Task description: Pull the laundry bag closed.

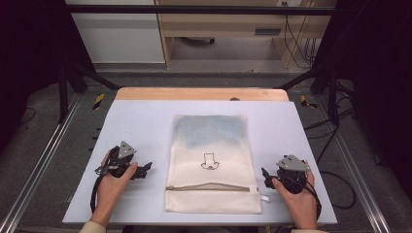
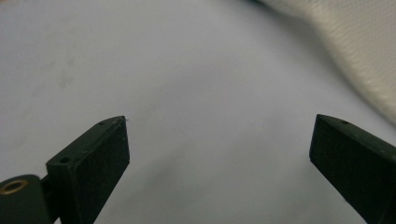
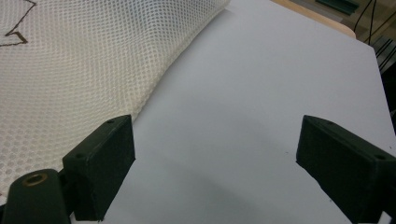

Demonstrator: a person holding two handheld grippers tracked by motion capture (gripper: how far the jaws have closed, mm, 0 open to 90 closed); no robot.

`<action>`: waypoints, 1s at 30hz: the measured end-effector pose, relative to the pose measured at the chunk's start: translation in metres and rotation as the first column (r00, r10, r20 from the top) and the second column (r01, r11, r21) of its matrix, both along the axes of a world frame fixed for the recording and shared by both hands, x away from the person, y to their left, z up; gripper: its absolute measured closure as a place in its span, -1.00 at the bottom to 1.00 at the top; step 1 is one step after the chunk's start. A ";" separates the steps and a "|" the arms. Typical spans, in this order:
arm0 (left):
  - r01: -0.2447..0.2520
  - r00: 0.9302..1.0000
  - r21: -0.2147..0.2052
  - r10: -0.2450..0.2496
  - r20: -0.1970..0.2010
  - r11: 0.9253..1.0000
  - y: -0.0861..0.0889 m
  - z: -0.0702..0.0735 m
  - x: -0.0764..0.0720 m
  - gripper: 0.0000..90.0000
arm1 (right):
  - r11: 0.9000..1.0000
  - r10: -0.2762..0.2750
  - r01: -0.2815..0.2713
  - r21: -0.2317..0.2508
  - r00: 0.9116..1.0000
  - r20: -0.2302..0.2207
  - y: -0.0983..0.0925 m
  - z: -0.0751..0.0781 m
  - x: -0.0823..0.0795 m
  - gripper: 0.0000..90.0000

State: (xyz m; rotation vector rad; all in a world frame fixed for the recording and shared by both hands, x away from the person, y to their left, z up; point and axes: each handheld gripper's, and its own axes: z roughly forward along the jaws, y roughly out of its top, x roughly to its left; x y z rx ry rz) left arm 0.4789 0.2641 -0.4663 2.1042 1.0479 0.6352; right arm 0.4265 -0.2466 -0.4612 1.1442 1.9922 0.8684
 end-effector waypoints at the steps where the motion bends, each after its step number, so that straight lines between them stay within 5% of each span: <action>1: 0.004 1.000 0.008 -0.004 0.019 1.000 -0.002 0.004 -0.003 -0.90 | 1.000 0.008 -0.008 -0.007 1.000 0.004 0.001 0.000 0.000 -0.73; 4: 0.004 0.998 0.028 -0.005 0.055 1.000 -0.002 0.014 -0.015 -0.89 | 1.000 0.010 -0.010 0.005 1.000 0.022 0.002 -0.001 0.002 -0.72; 9: -0.004 0.996 -0.071 0.010 0.090 0.997 0.003 0.028 -0.035 -0.89 | 0.999 0.017 -0.017 0.030 1.000 0.015 0.002 -0.002 0.000 -0.70; 14: -0.015 0.999 -0.104 0.018 0.030 0.994 0.007 0.027 -0.034 -0.87 | 0.997 0.052 -0.051 0.050 0.998 -0.021 0.010 -0.002 0.006 -0.71; 16: -0.024 1.000 -0.077 0.025 0.015 0.997 0.009 0.027 -0.034 -0.87 | 0.995 0.081 -0.078 0.056 0.996 -0.038 0.016 -0.002 0.008 -0.74; 18: -0.029 1.000 -0.022 0.029 -0.003 0.999 0.010 0.025 -0.034 -0.89 | 0.992 0.120 -0.117 0.047 0.991 -0.065 0.023 0.000 0.009 -0.80; 21: -0.038 0.999 -0.015 0.038 -0.024 0.999 0.010 0.021 -0.036 -0.88 | 0.984 0.175 -0.172 0.044 0.982 -0.075 0.036 0.008 0.012 -0.79; 23: -0.038 0.998 0.028 0.039 -0.049 0.999 0.009 0.020 -0.034 -0.88 | 0.978 0.208 -0.207 0.020 0.975 -0.080 0.045 0.015 0.016 -0.79; 26: -0.023 0.997 0.033 0.025 -0.078 0.999 0.008 0.016 -0.032 -0.88 | 0.964 0.265 -0.267 -0.001 0.958 -0.113 0.058 0.025 0.022 -0.79; 30: -0.004 0.999 0.062 0.006 -0.036 0.998 0.004 0.020 -0.035 -0.81 | 0.946 0.314 -0.323 -0.032 0.935 -0.165 0.079 0.033 0.032 -0.80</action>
